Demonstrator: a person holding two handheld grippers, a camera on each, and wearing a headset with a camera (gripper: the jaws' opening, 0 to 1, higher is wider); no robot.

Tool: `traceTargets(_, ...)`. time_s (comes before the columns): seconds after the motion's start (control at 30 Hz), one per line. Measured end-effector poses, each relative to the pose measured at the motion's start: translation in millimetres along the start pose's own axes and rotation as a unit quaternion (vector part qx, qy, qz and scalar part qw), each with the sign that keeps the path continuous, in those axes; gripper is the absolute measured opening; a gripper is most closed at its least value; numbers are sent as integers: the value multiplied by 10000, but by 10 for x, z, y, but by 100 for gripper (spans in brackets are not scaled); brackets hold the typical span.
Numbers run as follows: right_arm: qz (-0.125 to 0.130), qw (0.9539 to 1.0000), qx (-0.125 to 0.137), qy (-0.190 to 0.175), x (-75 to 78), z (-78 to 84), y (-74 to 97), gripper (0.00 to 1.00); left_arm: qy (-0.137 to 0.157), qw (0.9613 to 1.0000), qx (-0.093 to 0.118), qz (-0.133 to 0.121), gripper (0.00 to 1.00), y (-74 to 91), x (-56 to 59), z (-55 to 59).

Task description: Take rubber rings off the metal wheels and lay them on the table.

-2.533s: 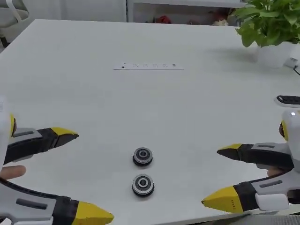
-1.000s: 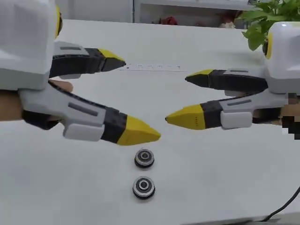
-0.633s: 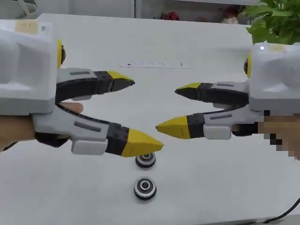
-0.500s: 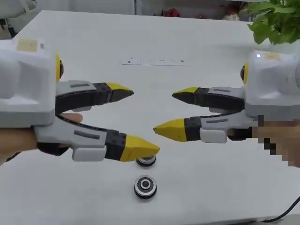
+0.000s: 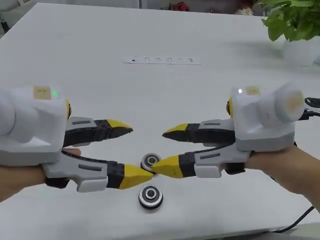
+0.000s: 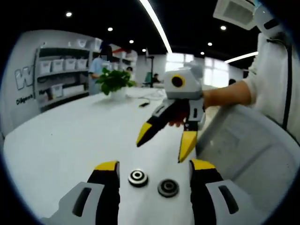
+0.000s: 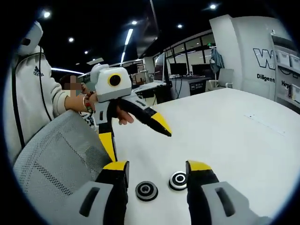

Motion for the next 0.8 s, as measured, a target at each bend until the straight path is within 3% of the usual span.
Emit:
traceTargets(0.1, 23, 9991, -395, 156, 4, 164, -30, 40, 21, 9999, -102, 7, 58, -28, 10, 81)
traceTargets(0.2, -94, 9980, -595, 168, -35, 275, -72, 38, 2, 9998, -173, 9, 56, -50, 18, 130)
traceTargets(0.27, -215, 9965, -788, 149, -83, 367, -114, 37, 226, 9997, -103, 62, 56, -68, 55, 131)
traceTargets(0.33, -222, 9956, -900, 146, -84, 430, -131, 37, 222, 9997, -38, 109, 57, -90, 90, 144)
traceTargets(0.47, -281, 9944, -1016, 93, -102, 514, -139, 36, -67, 9996, -209, 195, 54, -159, 166, 226)
traceTargets(0.6, -311, 9936, -1088, 16, -108, 577, -158, 35, -164, 9988, -305, 353, 51, -185, 252, 282)
traceTargets(0.67, -329, 9927, -1161, 15, -113, 617, -168, 34, -287, 9983, -355, 348, 49, -199, 256, 314)
traceTargets(0.8, -350, 9915, -1250, -60, -132, 677, -197, 33, -261, 9983, -400, 342, 45, -225, 251, 370)
Point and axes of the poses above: the centre of the closed fingertips' face, and the gripper's own axes: y roughly backward along the fingers, x roughly to its right, z roughly out of its underside, the point moved 2 cm from there along y, roughly backward along the fingers, and after that the axes turned 7 degrees about -z, right-handed, at the moved point
